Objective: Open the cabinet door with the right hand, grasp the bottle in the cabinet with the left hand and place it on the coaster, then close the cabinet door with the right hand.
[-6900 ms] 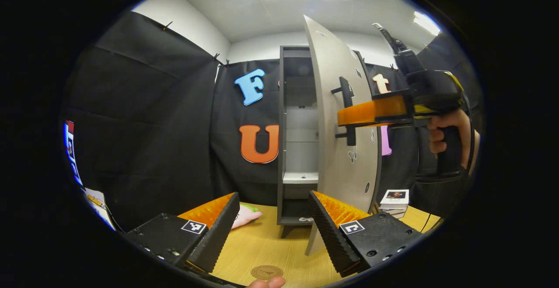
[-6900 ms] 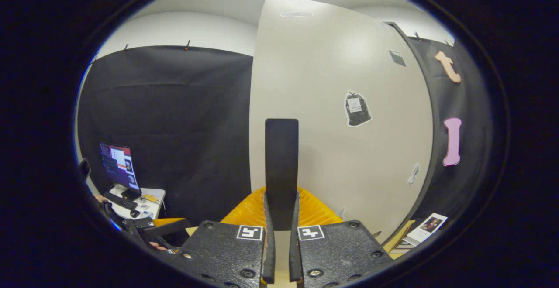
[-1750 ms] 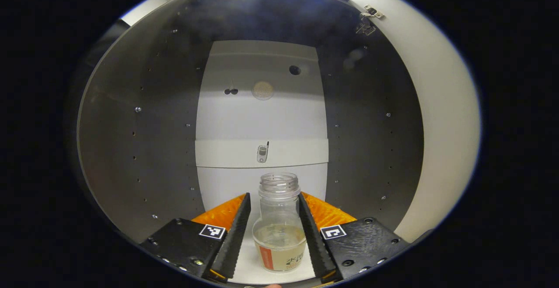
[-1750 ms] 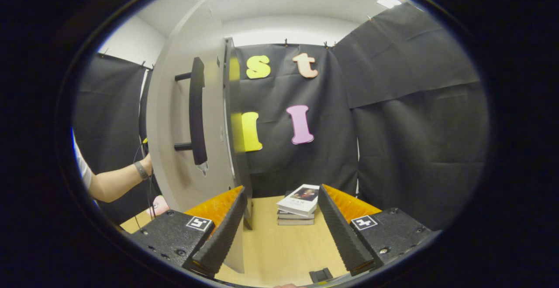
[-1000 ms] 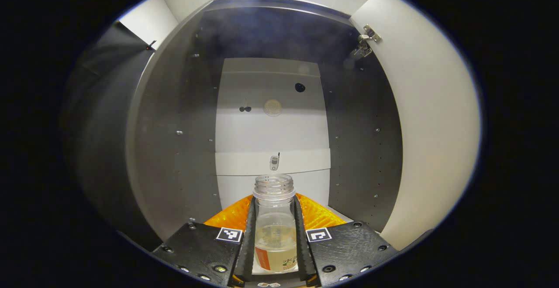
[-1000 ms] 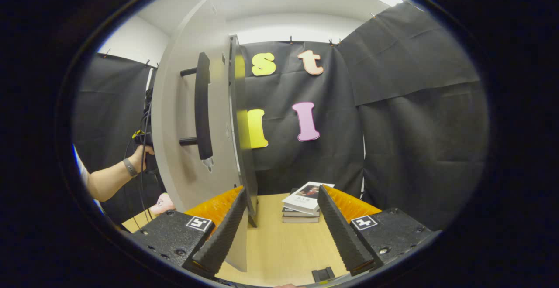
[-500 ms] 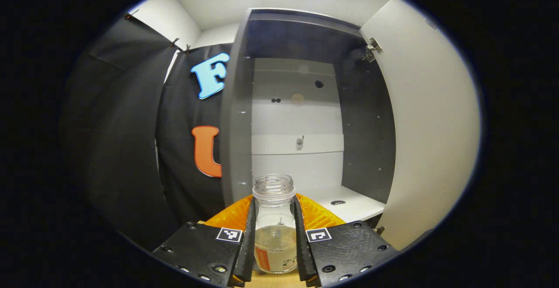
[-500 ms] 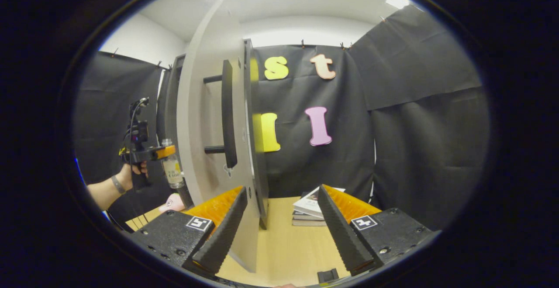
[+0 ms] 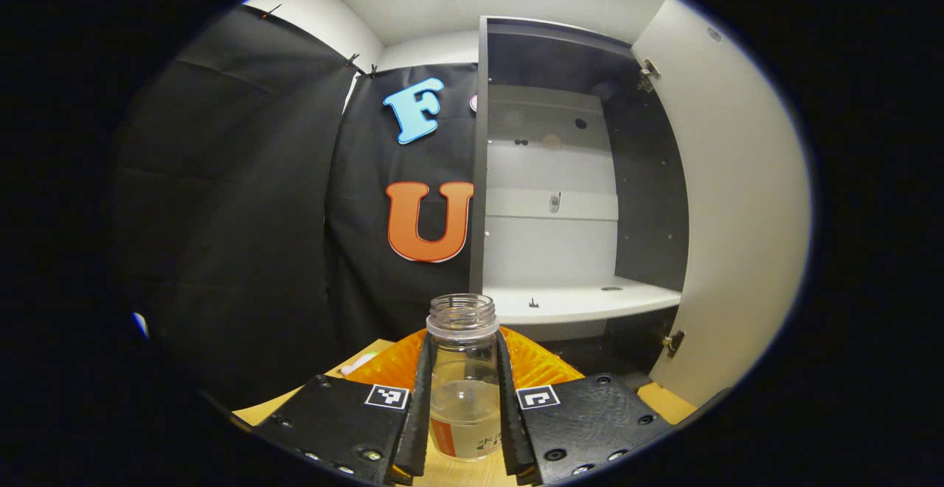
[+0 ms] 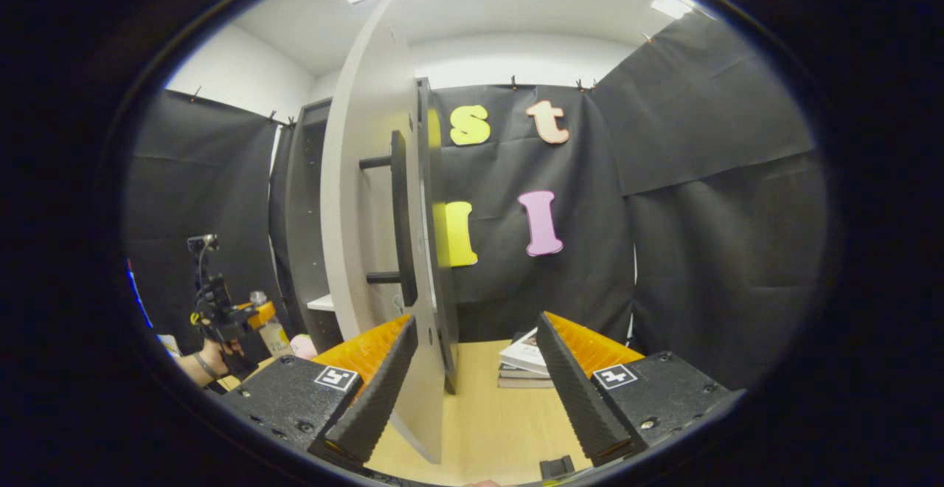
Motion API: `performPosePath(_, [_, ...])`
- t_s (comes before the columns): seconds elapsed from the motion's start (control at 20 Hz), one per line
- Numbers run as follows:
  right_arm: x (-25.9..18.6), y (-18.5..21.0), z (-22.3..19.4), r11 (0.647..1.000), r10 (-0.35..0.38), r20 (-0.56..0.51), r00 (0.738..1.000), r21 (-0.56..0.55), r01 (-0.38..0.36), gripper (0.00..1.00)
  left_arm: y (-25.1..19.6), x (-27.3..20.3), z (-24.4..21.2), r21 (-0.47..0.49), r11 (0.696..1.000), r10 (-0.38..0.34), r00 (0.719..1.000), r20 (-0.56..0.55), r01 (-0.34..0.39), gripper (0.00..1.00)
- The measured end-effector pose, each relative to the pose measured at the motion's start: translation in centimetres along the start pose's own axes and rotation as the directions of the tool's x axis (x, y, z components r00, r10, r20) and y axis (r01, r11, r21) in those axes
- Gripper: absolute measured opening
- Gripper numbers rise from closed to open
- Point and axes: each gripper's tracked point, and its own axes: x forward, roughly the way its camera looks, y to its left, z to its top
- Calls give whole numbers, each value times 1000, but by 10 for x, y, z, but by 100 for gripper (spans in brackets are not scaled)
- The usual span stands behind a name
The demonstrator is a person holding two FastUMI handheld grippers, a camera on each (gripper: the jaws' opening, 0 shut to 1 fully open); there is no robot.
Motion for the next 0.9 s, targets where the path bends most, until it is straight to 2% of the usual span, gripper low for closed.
performPosePath(0.3, [5,-6,1,999,-24,-5,1000,28,24,100,10,-48,-78,90,991,96,995,4,-96,39])
performPosePath(0.45, [7,2,4,1000,-7,-13,1000,28,7,98,9,-58,-121,43,994,107,993,-56,-105,39])
performPosePath(0.65, [6,5,4,1000,-15,-17,1000,27,16,100,32,-74,-131,29,979,201,979,-19,-201,39])
performPosePath(0.8, [3,4,1,999,-28,-36,999,21,29,98,36,-78,-146,23,975,223,974,-30,-223,39])
performPosePath(0.9, [2,4,-1,999,-36,-43,998,15,37,100,36,-83,-152,14,973,231,972,-30,-231,39])
